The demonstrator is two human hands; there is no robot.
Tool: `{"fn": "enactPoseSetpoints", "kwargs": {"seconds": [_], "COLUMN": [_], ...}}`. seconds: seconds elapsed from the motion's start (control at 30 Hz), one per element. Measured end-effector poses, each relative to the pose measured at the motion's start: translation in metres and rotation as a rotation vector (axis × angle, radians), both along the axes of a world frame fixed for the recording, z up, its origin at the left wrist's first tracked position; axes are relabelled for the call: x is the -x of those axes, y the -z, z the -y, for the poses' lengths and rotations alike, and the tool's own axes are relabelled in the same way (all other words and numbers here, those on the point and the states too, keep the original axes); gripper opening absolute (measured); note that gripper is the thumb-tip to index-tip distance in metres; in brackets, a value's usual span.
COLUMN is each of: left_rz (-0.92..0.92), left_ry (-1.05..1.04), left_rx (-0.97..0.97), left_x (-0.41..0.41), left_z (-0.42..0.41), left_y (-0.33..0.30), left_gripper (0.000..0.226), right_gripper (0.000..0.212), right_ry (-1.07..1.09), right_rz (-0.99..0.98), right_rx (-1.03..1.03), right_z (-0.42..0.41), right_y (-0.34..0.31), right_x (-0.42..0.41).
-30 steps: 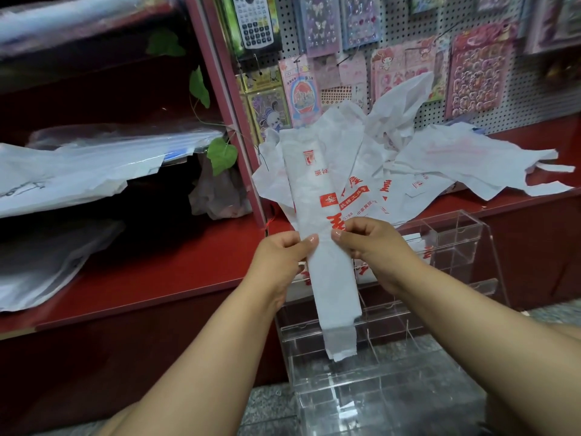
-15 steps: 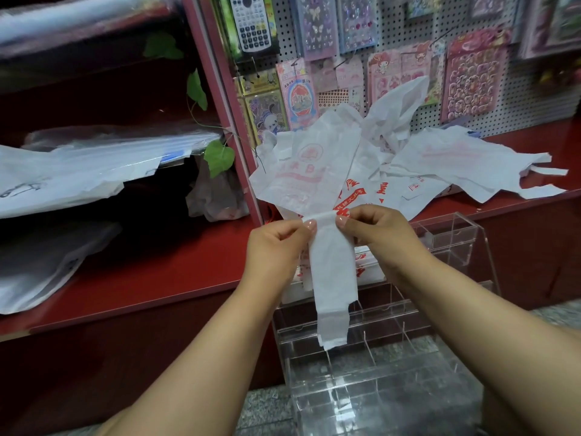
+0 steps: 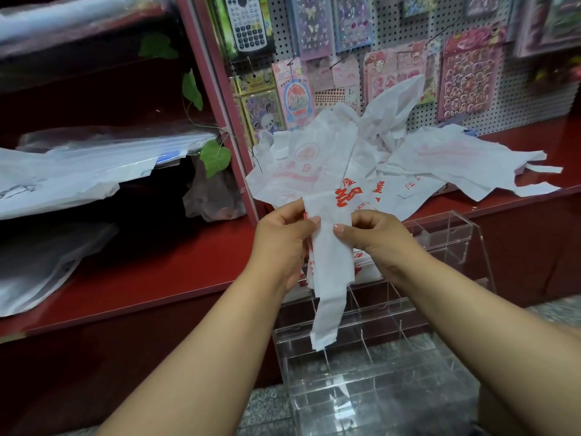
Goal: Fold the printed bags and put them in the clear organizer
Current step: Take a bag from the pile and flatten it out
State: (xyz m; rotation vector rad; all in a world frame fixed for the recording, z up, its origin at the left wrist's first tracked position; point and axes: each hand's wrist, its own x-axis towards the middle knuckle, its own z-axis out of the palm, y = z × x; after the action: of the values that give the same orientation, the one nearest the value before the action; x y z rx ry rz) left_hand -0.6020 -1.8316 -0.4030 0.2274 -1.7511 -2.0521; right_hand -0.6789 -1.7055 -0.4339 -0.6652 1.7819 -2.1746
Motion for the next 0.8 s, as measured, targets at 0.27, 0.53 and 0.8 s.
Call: {"fn": "enactPoseSetpoints", "kwargs": {"seconds": [0.27, 0.53, 0.8], "left_rz": [-0.011, 0.167, 0.165], "left_ry": [-0.041, -0.056, -0.219], "left_rx": [0.013, 0.132, 0.118], "left_x": [0.002, -0.006, -0.007], "left_z": [0.0, 0.004, 0.016], "left_y": [0.003, 0.027, 0.035], "left_gripper": [0.043, 0.034, 0.026], "right_gripper": [0.01, 0.038, 0.041], "right_ry": [0.058, 0.113, 0.012], "right_rz": [-0.015, 0.108, 0.06], "right_rx": [0.011, 0.2, -0.153], "right_z": [0.005, 0.009, 0.002], "right_y": [0.002, 0.0, 0.007], "right_x": [-0.003, 0.001, 0.007]}}
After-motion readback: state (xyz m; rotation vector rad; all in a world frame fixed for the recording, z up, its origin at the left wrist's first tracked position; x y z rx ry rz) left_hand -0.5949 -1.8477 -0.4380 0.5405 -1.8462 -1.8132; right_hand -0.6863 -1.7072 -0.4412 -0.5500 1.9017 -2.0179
